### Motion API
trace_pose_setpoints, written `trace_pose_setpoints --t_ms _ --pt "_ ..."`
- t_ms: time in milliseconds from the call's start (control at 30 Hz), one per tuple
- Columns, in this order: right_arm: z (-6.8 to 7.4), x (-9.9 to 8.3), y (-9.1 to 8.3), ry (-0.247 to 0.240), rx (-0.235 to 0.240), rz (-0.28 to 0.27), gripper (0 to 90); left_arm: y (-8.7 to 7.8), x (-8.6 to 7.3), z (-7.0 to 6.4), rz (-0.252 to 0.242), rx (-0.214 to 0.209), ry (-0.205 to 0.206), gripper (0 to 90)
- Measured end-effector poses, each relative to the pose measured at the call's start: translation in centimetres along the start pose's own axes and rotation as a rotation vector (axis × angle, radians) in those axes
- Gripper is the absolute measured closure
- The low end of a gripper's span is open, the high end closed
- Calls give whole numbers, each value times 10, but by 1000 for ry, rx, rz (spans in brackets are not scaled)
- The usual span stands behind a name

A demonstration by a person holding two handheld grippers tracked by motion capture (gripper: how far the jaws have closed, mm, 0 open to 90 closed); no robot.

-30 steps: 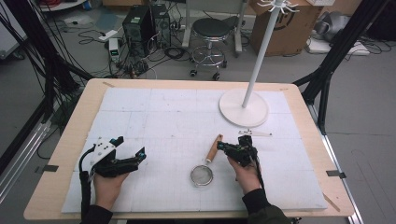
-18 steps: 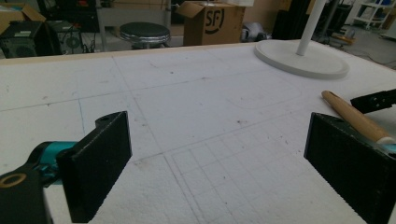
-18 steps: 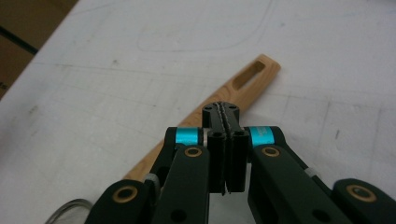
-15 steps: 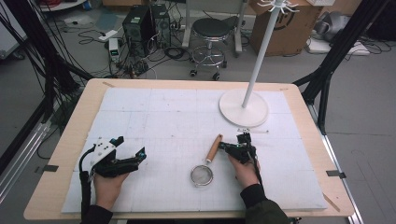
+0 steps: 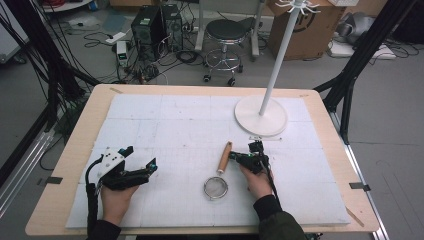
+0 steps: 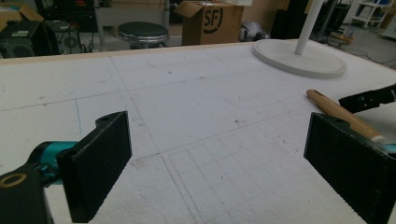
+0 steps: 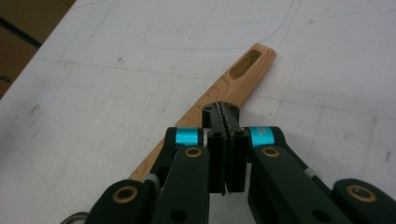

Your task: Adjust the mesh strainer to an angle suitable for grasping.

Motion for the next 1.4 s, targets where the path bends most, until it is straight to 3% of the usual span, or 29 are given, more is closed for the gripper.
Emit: trace_pose_setpoints --t_ms 167,267,433,633,1067,1400 --pt "5 2 5 -3 22 19 900 1 0 0 2 -3 0 82" --pt "16 4 16 -32 26 45 900 1 0 1 4 -2 0 82" --pt "25 6 26 -42 49 54 900 -2 1 3 -7 3 -12 83" --pt "26 7 29 -25 73 74 900 -3 1 4 -10 2 -15 83" --pt "38 6 40 -49 121 143 900 -2 1 4 -9 1 -18 84" --pt "41 7 44 -35 149 142 900 -3 2 5 -11 2 -19 84"
Point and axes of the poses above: each handheld gripper's, and its own axes: y roughly forward along the jaws, x roughly out of its top, z roughly to its left, the point moved 4 cm from there along y, roughly forward along the jaws, and after that the axes turned 2 degrees about -x, right-handed, at the moved point
